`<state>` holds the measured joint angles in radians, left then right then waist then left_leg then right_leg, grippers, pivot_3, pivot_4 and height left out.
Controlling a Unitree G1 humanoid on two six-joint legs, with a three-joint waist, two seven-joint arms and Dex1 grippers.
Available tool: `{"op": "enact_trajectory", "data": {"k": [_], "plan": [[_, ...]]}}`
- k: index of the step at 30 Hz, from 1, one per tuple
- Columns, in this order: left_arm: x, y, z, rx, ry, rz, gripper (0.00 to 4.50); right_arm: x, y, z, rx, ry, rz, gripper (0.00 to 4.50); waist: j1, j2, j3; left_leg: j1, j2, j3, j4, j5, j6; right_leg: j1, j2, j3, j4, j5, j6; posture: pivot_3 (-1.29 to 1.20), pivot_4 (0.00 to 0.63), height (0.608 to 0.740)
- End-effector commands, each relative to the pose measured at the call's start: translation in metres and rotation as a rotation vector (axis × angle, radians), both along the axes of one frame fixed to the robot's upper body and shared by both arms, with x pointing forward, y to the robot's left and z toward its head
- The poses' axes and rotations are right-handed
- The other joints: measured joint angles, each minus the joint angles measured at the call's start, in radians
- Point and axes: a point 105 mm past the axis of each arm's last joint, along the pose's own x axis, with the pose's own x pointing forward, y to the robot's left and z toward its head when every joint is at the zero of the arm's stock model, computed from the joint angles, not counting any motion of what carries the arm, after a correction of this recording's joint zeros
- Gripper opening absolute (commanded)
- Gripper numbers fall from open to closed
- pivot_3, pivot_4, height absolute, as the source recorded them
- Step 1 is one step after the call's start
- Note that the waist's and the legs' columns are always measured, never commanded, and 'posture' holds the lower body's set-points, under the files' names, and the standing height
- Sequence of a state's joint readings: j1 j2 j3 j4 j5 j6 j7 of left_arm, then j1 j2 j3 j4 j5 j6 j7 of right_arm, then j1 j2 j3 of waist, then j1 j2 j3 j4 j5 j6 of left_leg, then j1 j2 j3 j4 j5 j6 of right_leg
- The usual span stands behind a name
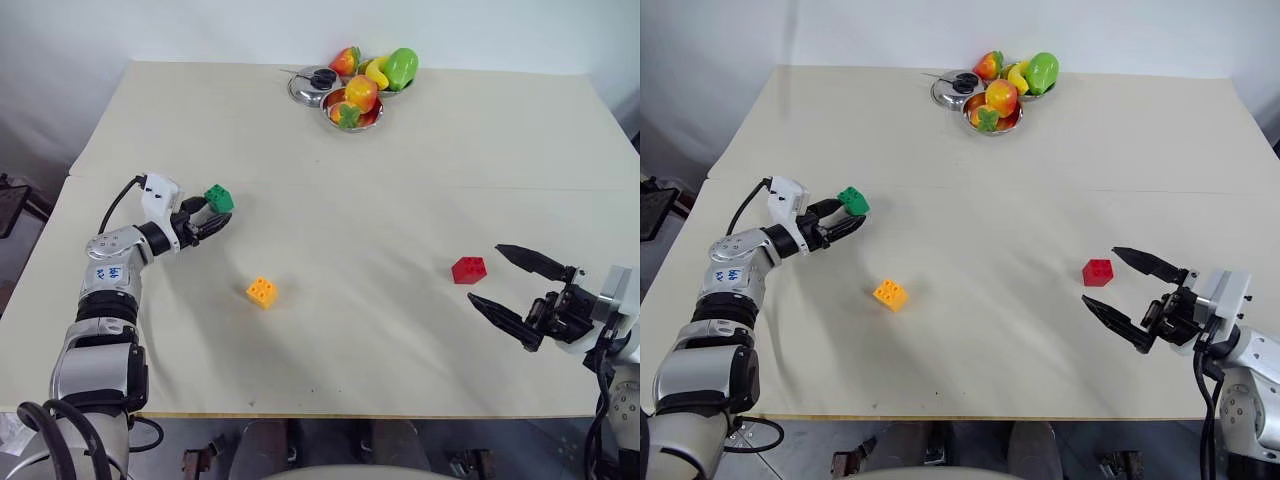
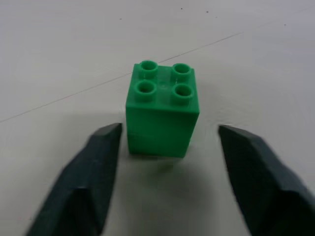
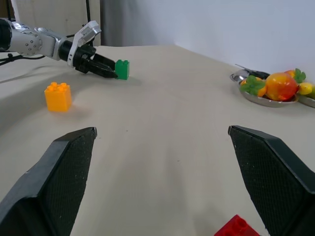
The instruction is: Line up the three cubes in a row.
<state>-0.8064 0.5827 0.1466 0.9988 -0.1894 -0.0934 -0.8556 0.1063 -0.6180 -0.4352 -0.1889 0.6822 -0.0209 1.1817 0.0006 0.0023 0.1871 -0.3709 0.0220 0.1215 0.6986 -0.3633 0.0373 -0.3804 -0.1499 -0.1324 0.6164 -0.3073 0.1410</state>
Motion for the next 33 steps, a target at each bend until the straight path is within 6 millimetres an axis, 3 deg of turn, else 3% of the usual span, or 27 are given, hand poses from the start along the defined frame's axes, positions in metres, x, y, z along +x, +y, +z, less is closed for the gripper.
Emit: {"op": "enact_trajectory", "data": {"k": [1, 3, 8, 11, 13, 18, 22, 30, 33], "plan": [[0.002, -0.004, 0.017, 0.008, -0.073, -0.033, 2.06, -0.006, -0.002, 0.006, -0.001, -0.037, -0.021, 4.50, 0.001, 0.000, 0.000, 0.000, 0.000, 0.000, 0.000, 0.000, 0.000, 0.000, 0.000, 0.000, 0.000, 0.000, 0.000, 0.00, 0.150, 0.740], [0.002, -0.008, 0.017, 0.013, -0.072, -0.056, 1.48, -0.008, -0.003, 0.004, -0.003, -0.032, -0.028, 4.50, 0.002, 0.000, 0.000, 0.000, 0.000, -0.001, 0.000, 0.000, 0.000, 0.000, 0.000, 0.000, 0.000, 0.000, 0.000, 0.00, 0.150, 0.740], [0.000, -0.041, 0.030, 0.005, -0.112, -0.233, 1.45, -0.013, -0.007, 0.000, -0.019, -0.012, -0.044, 4.50, 0.004, -0.001, 0.000, 0.000, 0.000, 0.000, 0.001, 0.000, 0.000, 0.000, 0.000, 0.000, 0.000, 0.000, 0.000, 0.00, 0.150, 0.740], [-0.009, -0.083, 0.046, 0.032, -0.149, -0.456, 1.45, -0.017, -0.012, -0.001, -0.032, 0.003, -0.061, 4.50, 0.009, -0.001, 0.000, 0.000, -0.001, 0.000, 0.001, 0.000, 0.000, 0.000, 0.000, 0.000, 0.000, 0.000, 0.000, 0.00, 0.150, 0.740], [-0.025, -0.125, 0.055, 0.100, -0.157, -0.670, 1.45, -0.019, -0.016, -0.001, -0.041, 0.010, -0.073, 4.50, 0.016, -0.001, 0.000, -0.001, -0.001, 0.000, 0.001, 0.000, 0.000, 0.000, 0.000, 0.000, 0.000, 0.000, 0.000, 0.00, 0.150, 0.740], [-0.053, -0.194, 0.056, 0.212, -0.117, -0.931, 1.45, -0.023, -0.020, 0.001, -0.053, 0.013, -0.087, 4.50, 0.023, -0.001, 0.000, 0.000, -0.001, 0.000, 0.001, 0.000, 0.000, 0.001, 0.000, 0.000, 0.000, 0.000, 0.001, 0.00, 0.150, 0.740], [-0.062, -0.235, 0.049, 0.235, -0.032, -1.004, 1.45, -0.027, -0.022, 0.002, -0.059, 0.015, -0.097, 4.50, 0.024, -0.001, 0.000, 0.000, -0.001, 0.000, 0.001, 0.000, 0.001, 0.002, 0.000, 0.000, 0.000, 0.000, 0.001, 0.00, 0.150, 0.740], [-0.070, -0.281, 0.036, 0.359, 0.077, -1.008, 1.45, -0.033, -0.021, -0.001, -0.060, 0.021, -0.114, 4.50, 0.025, -0.001, 0.000, 0.000, -0.001, -0.001, 0.001, 0.001, 0.001, 0.002, 0.000, 0.000, -0.002, 0.001, 0.001, 0.00, 0.150, 0.740], [-0.063, -0.293, 0.023, 0.389, 0.100, -0.952, 1.45, -0.034, -0.020, -0.001, -0.053, 0.014, -0.122, 4.50, 0.028, -0.001, 0.000, 0.000, -0.001, -0.002, 0.001, 0.001, 0.001, 0.003, 0.000, 0.000, -0.003, 0.001, 0.001, 0.00, 0.150, 0.740]]}}
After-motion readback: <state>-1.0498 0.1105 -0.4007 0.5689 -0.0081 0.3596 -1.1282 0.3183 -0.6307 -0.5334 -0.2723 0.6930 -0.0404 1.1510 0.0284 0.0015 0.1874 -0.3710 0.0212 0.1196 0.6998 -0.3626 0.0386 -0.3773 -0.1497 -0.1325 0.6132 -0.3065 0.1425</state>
